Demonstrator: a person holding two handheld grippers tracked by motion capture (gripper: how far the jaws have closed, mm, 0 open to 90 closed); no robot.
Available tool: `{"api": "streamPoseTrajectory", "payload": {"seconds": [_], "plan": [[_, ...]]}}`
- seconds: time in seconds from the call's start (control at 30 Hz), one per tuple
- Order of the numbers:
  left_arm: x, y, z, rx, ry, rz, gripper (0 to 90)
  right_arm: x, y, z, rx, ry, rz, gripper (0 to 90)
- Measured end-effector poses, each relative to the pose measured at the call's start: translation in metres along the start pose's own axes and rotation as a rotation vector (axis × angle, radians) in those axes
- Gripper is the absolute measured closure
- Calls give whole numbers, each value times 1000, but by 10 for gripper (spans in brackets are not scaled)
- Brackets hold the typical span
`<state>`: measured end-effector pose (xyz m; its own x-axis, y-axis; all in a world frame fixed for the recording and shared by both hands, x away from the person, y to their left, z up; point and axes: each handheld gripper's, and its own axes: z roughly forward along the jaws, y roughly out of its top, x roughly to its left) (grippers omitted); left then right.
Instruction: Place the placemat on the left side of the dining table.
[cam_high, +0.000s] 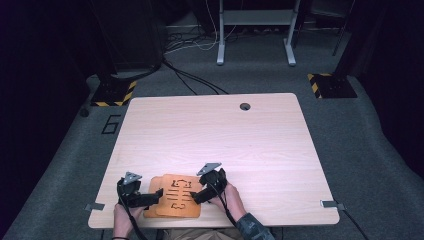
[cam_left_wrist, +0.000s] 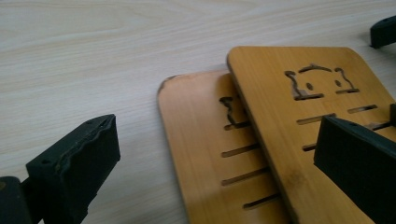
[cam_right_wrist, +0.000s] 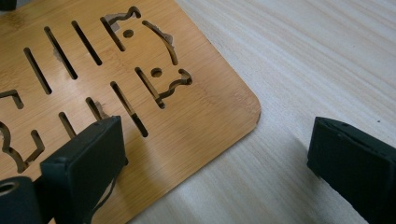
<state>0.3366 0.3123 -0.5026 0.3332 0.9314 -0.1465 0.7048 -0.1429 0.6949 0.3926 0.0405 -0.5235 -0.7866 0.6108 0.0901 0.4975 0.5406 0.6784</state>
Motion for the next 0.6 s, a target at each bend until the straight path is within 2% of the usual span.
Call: {"api": "streamPoseTrajectory", "payload": {"seconds": [0.27, 0.43, 0.6], "plan": [[-16, 2, 10, 24, -42, 19, 2, -1, 0, 0, -5, 0, -14, 32], [-24, 3, 16, 52, -71, 49, 2, -1, 0, 0, -4, 0, -11, 32], [-30, 4, 20, 63, -82, 49, 15, -1, -1, 0, -6, 1, -10, 32]]}}
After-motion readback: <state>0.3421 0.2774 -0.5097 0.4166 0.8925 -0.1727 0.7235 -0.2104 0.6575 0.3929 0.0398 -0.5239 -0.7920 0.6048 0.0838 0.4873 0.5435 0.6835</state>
